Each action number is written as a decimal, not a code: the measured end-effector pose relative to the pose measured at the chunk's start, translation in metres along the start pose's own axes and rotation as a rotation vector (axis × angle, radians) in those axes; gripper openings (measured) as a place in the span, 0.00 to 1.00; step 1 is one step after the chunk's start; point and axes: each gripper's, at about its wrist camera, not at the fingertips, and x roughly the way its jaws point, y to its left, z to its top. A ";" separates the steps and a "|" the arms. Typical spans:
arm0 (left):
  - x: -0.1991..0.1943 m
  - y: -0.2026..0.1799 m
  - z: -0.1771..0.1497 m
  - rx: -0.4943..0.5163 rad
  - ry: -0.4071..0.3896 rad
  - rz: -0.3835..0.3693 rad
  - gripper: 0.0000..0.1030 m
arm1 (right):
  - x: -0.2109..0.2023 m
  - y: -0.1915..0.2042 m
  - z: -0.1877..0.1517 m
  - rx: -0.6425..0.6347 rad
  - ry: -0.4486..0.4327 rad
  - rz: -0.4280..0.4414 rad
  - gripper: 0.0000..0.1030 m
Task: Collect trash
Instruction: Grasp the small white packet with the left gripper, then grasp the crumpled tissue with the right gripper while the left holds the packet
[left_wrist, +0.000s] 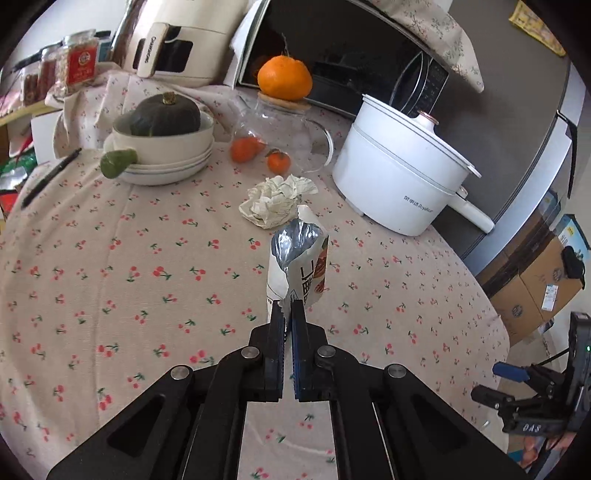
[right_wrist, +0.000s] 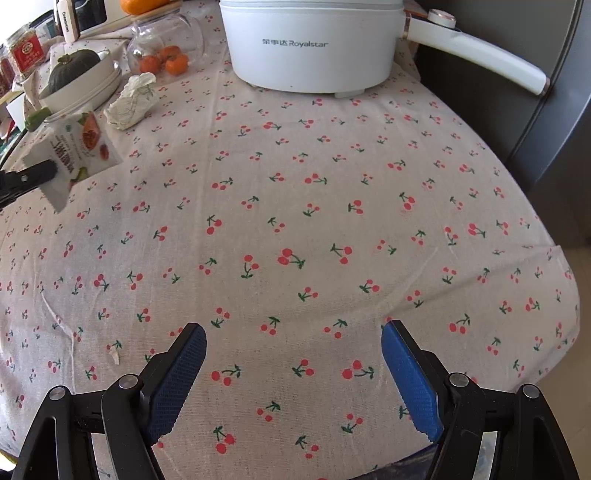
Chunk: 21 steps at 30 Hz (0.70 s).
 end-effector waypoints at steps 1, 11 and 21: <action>-0.010 0.005 -0.002 0.016 -0.019 0.021 0.02 | 0.001 0.001 0.000 0.011 0.010 0.010 0.79; -0.060 0.077 0.001 0.058 -0.071 0.173 0.02 | 0.028 0.049 0.054 0.096 -0.019 0.060 0.80; -0.063 0.136 0.006 0.063 -0.047 0.238 0.02 | 0.089 0.135 0.142 0.080 -0.063 0.131 0.80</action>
